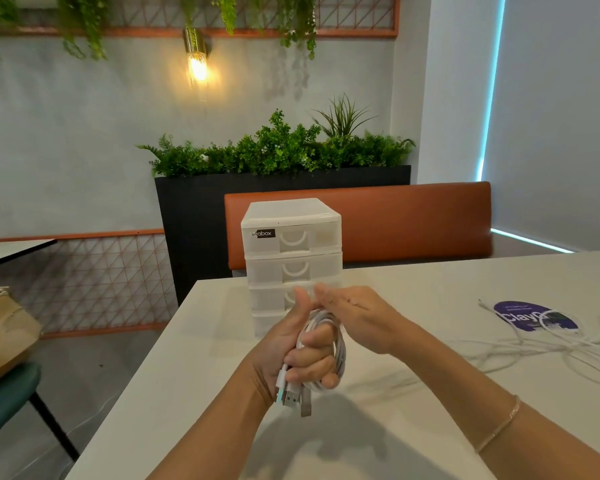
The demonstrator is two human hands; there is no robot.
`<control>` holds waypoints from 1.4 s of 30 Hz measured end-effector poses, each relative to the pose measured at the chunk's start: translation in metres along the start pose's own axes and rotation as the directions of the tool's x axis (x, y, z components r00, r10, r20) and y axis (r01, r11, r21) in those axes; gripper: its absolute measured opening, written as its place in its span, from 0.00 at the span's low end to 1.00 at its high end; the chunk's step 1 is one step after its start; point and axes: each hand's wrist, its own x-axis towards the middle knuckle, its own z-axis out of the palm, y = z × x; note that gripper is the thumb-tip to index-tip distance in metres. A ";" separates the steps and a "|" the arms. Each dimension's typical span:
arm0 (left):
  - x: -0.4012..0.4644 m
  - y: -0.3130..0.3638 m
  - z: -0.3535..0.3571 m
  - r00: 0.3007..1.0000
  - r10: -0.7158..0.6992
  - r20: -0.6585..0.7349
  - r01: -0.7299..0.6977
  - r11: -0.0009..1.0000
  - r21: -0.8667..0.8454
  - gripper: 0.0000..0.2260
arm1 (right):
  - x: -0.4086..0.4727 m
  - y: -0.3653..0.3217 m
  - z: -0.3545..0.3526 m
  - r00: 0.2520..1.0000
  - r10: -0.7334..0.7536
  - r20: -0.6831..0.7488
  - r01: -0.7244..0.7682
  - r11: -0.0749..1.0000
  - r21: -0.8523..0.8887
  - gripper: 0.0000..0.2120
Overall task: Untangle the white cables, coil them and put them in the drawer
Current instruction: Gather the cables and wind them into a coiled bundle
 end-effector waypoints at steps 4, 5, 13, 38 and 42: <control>-0.001 -0.003 -0.001 0.995 0.062 -0.077 -0.060 0.998 0.029 0.20 | 0.004 0.015 0.011 0.994 0.030 -0.108 -0.024 0.998 0.062 0.33; 0.000 -0.005 -0.002 0.992 0.079 -0.096 -0.075 0.996 0.045 0.19 | 0.006 0.017 0.013 0.986 0.038 -0.163 -0.024 0.996 0.090 0.30; 0.003 -0.010 -0.012 0.922 0.199 -0.331 -0.143 0.972 0.187 0.16 | 0.024 0.022 0.011 0.962 0.131 -0.241 -0.105 0.987 0.118 0.32; -0.038 0.023 -0.032 0.834 0.386 -0.394 -0.453 0.887 -0.089 0.26 | -0.043 0.140 -0.156 0.873 0.429 -0.231 -0.460 0.570 -0.680 0.16; -0.032 0.029 -0.035 0.818 0.452 -0.355 -0.475 0.880 0.026 0.16 | -0.068 0.181 -0.216 0.727 0.461 -0.509 -0.665 0.288 -0.689 0.14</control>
